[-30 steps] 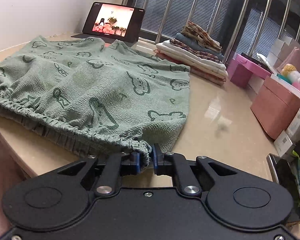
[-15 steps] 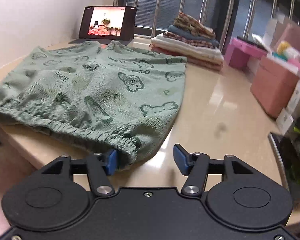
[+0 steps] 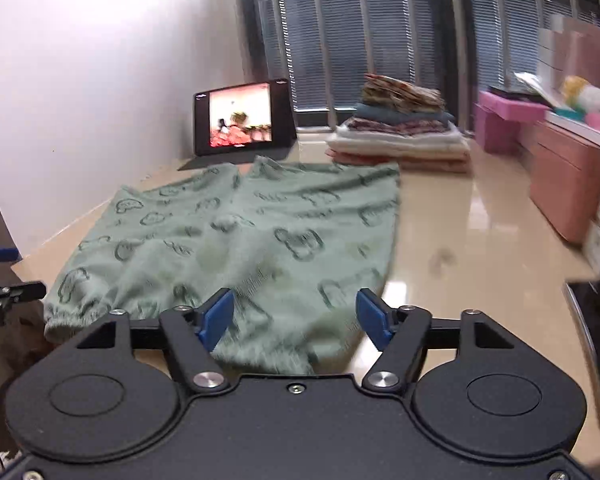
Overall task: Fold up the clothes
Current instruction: 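Lay the pants flat and open both grippers, releasing the cuffs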
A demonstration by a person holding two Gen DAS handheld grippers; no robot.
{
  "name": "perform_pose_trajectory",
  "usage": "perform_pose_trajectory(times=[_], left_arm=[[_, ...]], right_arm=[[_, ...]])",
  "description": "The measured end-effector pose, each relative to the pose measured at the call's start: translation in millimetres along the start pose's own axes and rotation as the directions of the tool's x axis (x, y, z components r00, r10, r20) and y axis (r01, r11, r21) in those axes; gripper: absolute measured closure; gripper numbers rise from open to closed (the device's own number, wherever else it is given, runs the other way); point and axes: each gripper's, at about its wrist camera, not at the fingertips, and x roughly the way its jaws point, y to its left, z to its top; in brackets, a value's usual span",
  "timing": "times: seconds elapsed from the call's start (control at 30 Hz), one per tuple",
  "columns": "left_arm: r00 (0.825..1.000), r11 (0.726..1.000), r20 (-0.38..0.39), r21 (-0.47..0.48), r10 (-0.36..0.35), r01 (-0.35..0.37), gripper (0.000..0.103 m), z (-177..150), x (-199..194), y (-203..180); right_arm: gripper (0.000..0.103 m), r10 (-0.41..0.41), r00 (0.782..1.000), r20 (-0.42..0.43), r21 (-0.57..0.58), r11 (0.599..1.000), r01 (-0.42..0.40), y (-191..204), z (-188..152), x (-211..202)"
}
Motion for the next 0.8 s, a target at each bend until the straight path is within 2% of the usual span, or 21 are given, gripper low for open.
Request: perform_pose_trajectory(times=[0.03, 0.07, 0.1, 0.13, 0.2, 0.27, 0.37, 0.53, 0.6, 0.67, 0.7, 0.8], left_arm=[[1.0, 1.0, -0.013, -0.001, 0.005, -0.005, 0.011, 4, 9, -3], [1.0, 1.0, -0.028, -0.001, -0.003, 0.003, 0.016, 7, 18, -6], [0.999, 1.0, -0.049, -0.008, -0.015, 0.015, 0.026, 9, 28, -9], [0.997, 1.0, -0.074, -0.017, -0.027, 0.026, 0.031, 10, 38, -12], [0.992, 0.999, -0.122, -0.031, -0.039, 0.036, 0.037, 6, 54, -16], [0.986, 0.999, -0.163, -0.04, -0.04, 0.034, 0.037, -1, 63, -17], [0.985, 0.997, -0.165, -0.07, -0.052, 0.041, 0.035, -6, 62, -10], [0.983, 0.991, -0.169, -0.12, -0.074, 0.054, 0.033, -15, 60, 2], [0.988, 0.99, -0.134, -0.126, -0.082, 0.065, 0.031, -10, 55, 6], [0.993, 0.989, -0.074, -0.12, -0.09, 0.081, 0.015, -1, 44, 8], [0.995, 0.99, -0.044, -0.113, -0.094, 0.089, 0.005, 5, 40, 9], [0.991, 0.988, 0.018, -0.083, -0.131, 0.132, 0.001, 21, 33, 3]], right_arm=[[0.049, -0.001, 1.0, -0.024, -0.015, 1.0, 0.0, 3, 3, 13], [0.051, -0.002, 0.999, -0.048, -0.029, 1.0, 0.0, 6, 6, 25], [0.055, -0.01, 0.997, -0.079, -0.041, 0.999, 0.007, 9, 8, 39], [0.062, -0.035, 0.992, -0.121, -0.044, 0.999, 0.03, 12, 7, 54], [0.063, -0.074, 0.983, -0.166, -0.051, 0.996, 0.067, 15, 1, 72], [0.062, -0.099, 0.978, -0.182, -0.058, 0.994, 0.09, 18, -8, 79], [0.062, -0.108, 0.978, -0.179, -0.069, 0.993, 0.097, 20, -19, 69], [0.062, -0.079, 0.974, -0.214, -0.062, 0.996, 0.067, 18, -22, 52], [0.059, -0.052, 0.972, -0.23, -0.044, 0.998, 0.043, 15, -15, 49], [0.05, -0.008, 0.979, -0.202, -0.009, 1.0, 0.007, 8, 5, 41], [0.043, 0.007, 0.984, -0.179, 0.001, 1.0, -0.007, 5, 17, 36], [0.035, 0.016, 0.996, -0.092, -0.021, 1.0, -0.018, -6, 69, 19]])
